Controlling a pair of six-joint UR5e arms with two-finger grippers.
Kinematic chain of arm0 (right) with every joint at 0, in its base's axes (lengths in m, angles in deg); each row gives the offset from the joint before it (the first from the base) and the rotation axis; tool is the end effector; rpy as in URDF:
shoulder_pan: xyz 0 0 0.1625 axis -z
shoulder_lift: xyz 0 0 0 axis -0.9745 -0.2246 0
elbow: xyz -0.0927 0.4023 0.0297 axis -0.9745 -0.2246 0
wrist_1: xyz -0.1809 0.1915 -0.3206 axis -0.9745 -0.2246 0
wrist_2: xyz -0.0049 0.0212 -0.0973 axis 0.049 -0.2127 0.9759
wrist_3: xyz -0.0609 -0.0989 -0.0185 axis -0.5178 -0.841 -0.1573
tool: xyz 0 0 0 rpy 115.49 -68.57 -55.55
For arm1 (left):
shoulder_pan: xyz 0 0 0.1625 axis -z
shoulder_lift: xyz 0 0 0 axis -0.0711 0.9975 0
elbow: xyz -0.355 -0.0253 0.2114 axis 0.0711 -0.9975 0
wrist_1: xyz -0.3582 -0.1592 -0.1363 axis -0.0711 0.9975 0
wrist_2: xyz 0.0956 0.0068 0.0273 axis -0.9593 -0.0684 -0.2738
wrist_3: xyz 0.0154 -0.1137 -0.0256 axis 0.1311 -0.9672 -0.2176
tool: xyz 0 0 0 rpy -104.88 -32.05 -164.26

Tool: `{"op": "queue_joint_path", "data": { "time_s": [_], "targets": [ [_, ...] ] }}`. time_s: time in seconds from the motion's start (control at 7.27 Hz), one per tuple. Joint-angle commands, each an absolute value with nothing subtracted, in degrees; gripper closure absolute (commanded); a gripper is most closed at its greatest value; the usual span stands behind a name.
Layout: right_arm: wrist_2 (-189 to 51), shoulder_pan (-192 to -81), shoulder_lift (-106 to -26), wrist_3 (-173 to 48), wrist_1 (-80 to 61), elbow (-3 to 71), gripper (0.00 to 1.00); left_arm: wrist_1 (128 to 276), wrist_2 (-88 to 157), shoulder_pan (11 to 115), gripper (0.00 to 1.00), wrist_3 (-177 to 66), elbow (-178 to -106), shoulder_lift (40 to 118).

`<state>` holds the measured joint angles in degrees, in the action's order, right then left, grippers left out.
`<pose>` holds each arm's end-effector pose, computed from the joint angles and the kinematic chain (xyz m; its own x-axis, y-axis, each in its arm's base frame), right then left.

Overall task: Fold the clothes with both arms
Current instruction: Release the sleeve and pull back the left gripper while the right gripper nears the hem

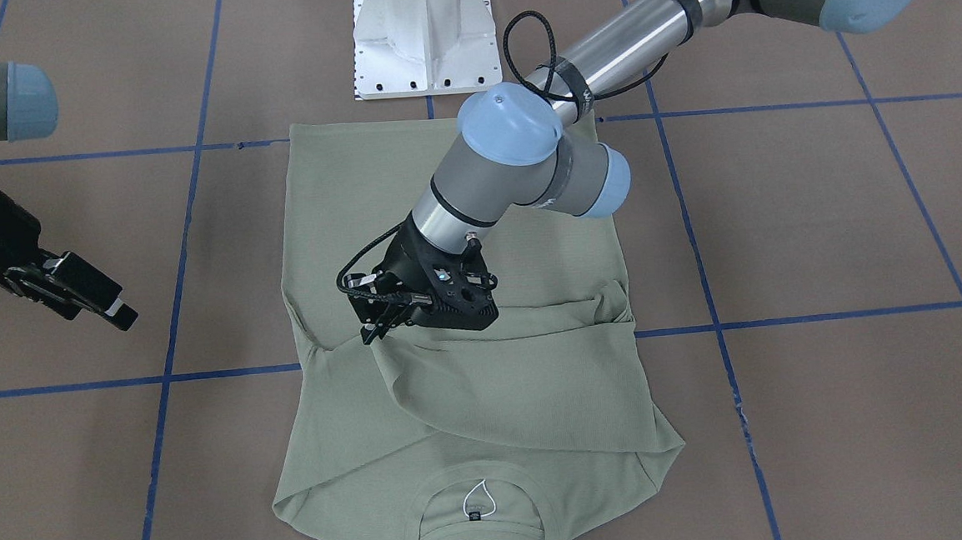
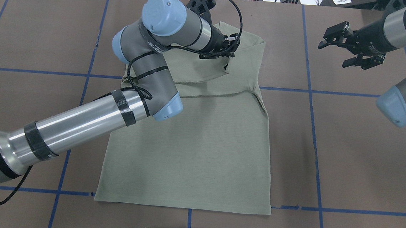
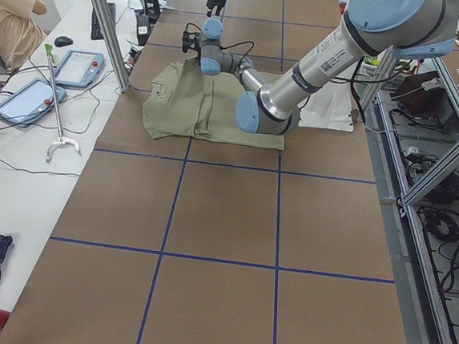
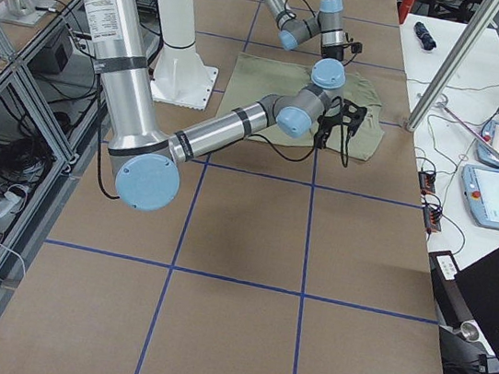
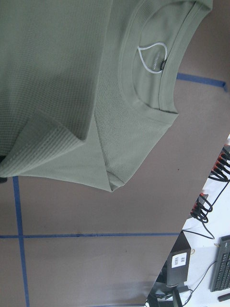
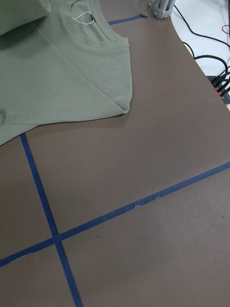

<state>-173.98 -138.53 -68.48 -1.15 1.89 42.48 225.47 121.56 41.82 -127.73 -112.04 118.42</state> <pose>-0.2338 -0.5587 0.3445 0.3734 0.3482 0.8598 -0.3906 0.8997 -0.1947 0.5913 -0.5792 0.0986 0.1543 -0.0557 -0.9865 0.3258 0.9454 -0.0025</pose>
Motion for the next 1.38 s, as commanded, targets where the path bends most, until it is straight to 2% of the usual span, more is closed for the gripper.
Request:
{"op": "queue_joint_path", "data": {
  "time_s": [0.0,0.14,0.28,0.41,0.55,0.69,0.96,1.24],
  "targets": [
    [-173.98,-138.63,-68.49,-1.08,1.88,42.47,0.00,229.10,117.51,40.03,1.00,-127.95,-108.76,119.14],
    [-173.98,-138.63,-68.49,-1.16,1.88,42.38,0.00,230.43,116.36,39.50,0.99,-128.04,-107.70,119.40],
    [-173.90,-138.63,-68.49,-1.17,1.88,42.30,0.00,230.45,116.17,39.06,0.74,-129.00,-106.91,120.28],
    [-173.90,-138.63,-68.49,-1.17,1.88,42.30,0.00,230.54,116.17,38.62,0.38,-129.44,-106.20,121.15],
    [-173.37,-138.55,-68.40,-1.08,1.88,42.30,0.00,231.06,116.17,38.27,0.26,-129.45,-106.28,121.16],
    [-173.37,-138.46,-68.23,-1.08,1.88,42.38,0.00,231.50,116.26,38.09,0.21,-129.45,-106.46,121.16],
    [-173.11,-137.15,-67.61,-0.12,1.97,43.17,0.00,231.42,116.61,38.96,0.22,-129.45,-109.60,119.59],
    [-166.23,-129.03,-67.96,8.60,1.89,46.84,0.00,230.89,120.53,42.55,0.25,-128.75,-118.46,110.32]
  ]
}}
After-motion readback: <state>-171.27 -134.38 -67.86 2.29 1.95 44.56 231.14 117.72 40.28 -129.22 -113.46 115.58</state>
